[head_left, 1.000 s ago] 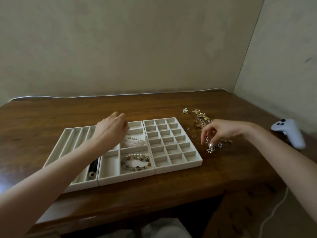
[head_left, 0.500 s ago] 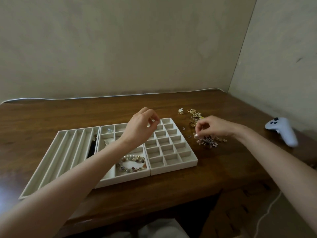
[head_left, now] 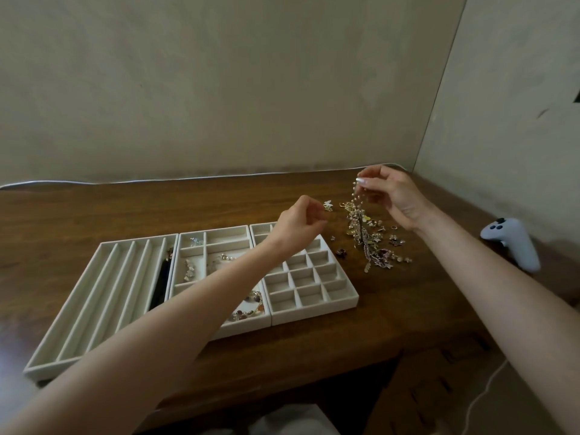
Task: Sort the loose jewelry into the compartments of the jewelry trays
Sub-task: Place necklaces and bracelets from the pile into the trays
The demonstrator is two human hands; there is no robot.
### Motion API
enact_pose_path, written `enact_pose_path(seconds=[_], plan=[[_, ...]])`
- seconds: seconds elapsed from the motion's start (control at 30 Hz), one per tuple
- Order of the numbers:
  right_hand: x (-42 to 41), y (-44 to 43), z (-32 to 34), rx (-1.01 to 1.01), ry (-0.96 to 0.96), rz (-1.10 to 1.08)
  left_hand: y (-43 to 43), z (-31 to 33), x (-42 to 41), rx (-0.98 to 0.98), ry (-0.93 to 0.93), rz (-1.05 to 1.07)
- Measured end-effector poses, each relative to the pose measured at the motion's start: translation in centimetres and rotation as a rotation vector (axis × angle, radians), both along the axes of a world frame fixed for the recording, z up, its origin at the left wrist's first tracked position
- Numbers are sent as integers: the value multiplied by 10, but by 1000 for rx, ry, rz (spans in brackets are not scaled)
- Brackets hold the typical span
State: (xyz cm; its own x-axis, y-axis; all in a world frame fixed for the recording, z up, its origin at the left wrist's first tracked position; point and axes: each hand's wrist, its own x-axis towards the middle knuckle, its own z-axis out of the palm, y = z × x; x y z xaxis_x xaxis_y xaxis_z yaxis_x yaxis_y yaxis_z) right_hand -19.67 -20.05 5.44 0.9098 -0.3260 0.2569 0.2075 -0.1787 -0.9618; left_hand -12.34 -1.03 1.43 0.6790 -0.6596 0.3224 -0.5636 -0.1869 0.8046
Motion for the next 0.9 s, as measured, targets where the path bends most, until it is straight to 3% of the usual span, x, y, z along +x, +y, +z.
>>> enact_pose_path(seconds=[0.2,0.57,0.73,0.9], plan=[[4,2,6,-122,-9,-29,-24,7,4,-12,135,-84],[5,6,8,28,-41,79,-35,11,8,31,297,-139],[5,7,7,-16,17,186,-32,10,9,-71,447,-207],[3,9,5,-49,83,221,-34,16,9,-201,492,-137]])
